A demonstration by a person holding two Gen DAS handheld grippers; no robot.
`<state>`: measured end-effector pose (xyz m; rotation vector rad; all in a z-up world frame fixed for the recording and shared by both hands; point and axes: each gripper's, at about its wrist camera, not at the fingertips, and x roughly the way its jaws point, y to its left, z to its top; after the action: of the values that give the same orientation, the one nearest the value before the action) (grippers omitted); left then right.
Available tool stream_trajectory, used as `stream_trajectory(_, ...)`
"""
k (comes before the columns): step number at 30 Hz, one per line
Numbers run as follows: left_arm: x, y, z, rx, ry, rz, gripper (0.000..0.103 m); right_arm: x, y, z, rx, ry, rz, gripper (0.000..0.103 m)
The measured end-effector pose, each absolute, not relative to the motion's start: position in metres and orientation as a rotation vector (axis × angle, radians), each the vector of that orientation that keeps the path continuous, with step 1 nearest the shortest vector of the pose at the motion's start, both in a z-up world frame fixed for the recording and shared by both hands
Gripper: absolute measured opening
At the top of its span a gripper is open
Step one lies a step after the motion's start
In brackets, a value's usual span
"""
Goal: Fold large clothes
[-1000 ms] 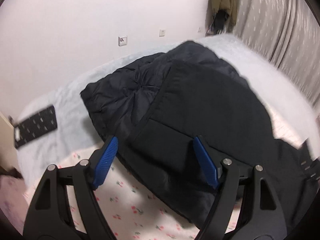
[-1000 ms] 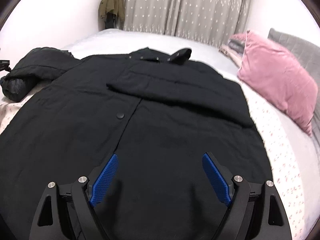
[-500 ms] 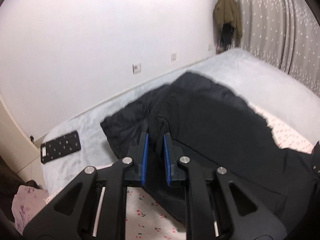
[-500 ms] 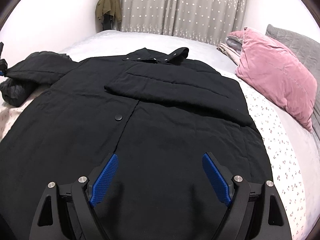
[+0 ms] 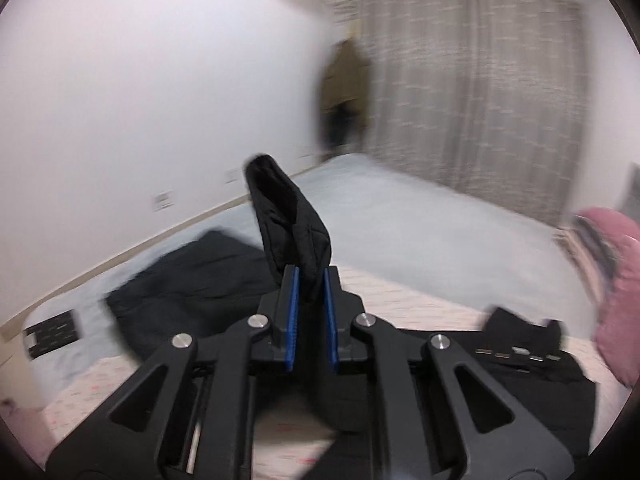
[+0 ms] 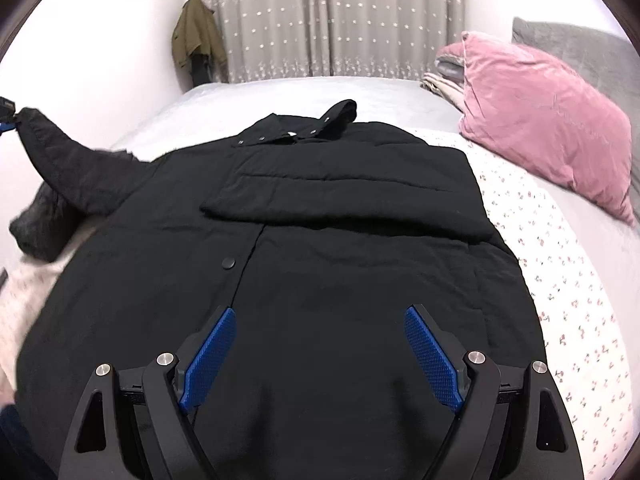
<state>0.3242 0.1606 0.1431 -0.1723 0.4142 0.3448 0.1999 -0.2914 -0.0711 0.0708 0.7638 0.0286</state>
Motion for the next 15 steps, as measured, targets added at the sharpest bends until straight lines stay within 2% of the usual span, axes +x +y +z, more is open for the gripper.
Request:
stream_trajectory(1, 0.324, 0.132, 0.147, -0.155, 0.392, 0.252, 0.001, 0.201, -0.297, -0.071, 0.092, 0.772, 0.027, 0.087)
stream_trajectory(6, 0.323, 0.012, 0.133, -0.139, 0.4, -0.164, 0.0, 0.207, -0.325, -0.075, 0.146, 0.818, -0.041, 0.087)
stream_trajectory(12, 0.342, -0.111, 0.018, -0.135, 0.653, -0.504, 0.0, 0.209, -0.372, -0.082, 0.319, 0.847, -0.088, 0.087)
stream_trajectory(15, 0.359, -0.116, -0.023, -0.031, 0.766, -0.433, 0.003, 0.21, -0.389, -0.087, 0.376, 0.875, -0.09, 0.087)
